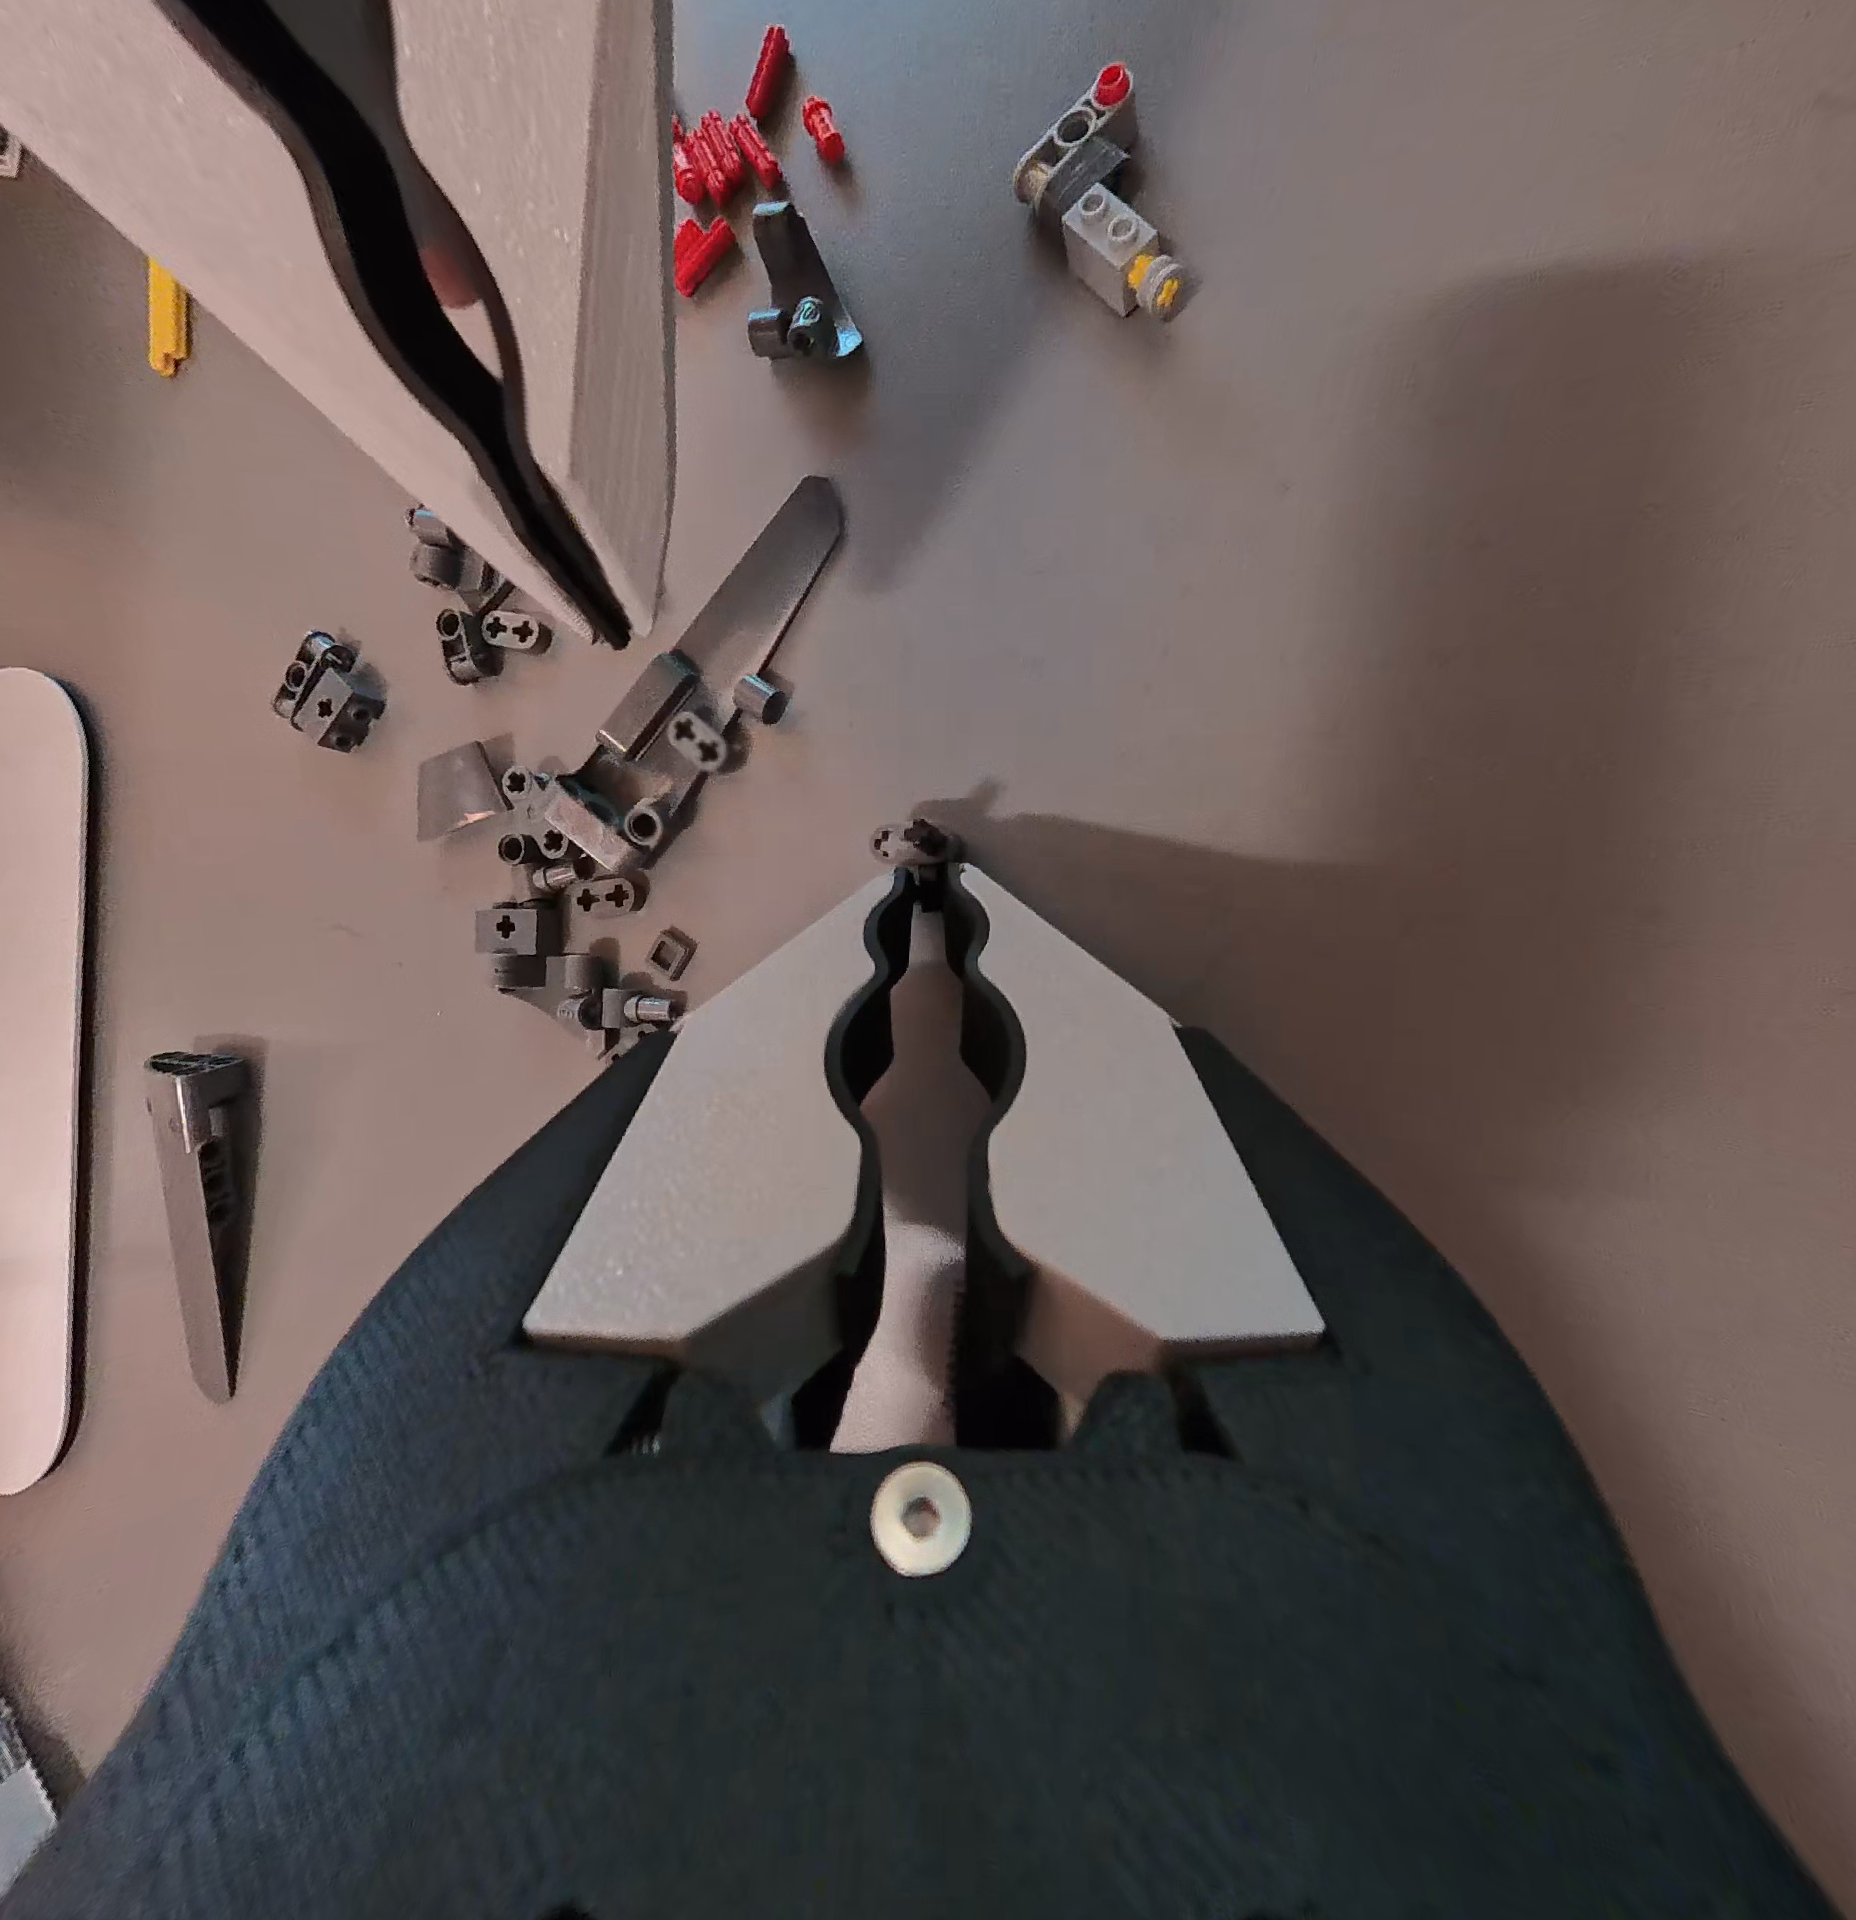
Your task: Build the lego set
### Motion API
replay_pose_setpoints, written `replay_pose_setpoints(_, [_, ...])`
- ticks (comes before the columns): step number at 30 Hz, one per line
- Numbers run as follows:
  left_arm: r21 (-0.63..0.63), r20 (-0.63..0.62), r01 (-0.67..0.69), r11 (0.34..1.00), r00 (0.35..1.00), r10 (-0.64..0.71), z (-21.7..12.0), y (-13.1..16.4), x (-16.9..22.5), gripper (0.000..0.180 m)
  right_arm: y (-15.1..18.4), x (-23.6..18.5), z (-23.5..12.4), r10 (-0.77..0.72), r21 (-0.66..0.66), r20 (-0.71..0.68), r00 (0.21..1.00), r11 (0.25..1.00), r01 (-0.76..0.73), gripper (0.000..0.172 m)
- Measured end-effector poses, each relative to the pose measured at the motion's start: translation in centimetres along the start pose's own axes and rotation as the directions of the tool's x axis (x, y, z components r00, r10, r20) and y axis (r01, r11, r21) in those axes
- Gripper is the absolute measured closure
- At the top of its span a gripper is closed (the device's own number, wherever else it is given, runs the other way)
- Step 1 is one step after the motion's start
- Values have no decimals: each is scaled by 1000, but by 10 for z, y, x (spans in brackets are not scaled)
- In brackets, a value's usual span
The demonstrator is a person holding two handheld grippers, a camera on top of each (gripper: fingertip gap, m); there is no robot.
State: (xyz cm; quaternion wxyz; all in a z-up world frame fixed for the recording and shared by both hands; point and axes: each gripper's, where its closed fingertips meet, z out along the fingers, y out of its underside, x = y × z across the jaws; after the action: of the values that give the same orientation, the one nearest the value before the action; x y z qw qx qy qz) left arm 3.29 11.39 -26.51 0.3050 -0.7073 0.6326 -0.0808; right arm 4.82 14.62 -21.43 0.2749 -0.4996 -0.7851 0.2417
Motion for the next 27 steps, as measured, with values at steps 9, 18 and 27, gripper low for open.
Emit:
replay_pose_setpoints(9, [44,8,-35,998,999,35,-9,-3,1,157,15,11,0,8,-72,-75,997,997,-14,158])
replay_pose_setpoints(18, [81,0,-57,995,998,58,-20,-3,-6,157,31,12,28,-27,-154,-42,999,988,20,158])
replay_pose_setpoints(27, [101,106,-93,990,991,82,-40,3,-39,158,36,10,38,-17,-160,0,1000,987,16,167])
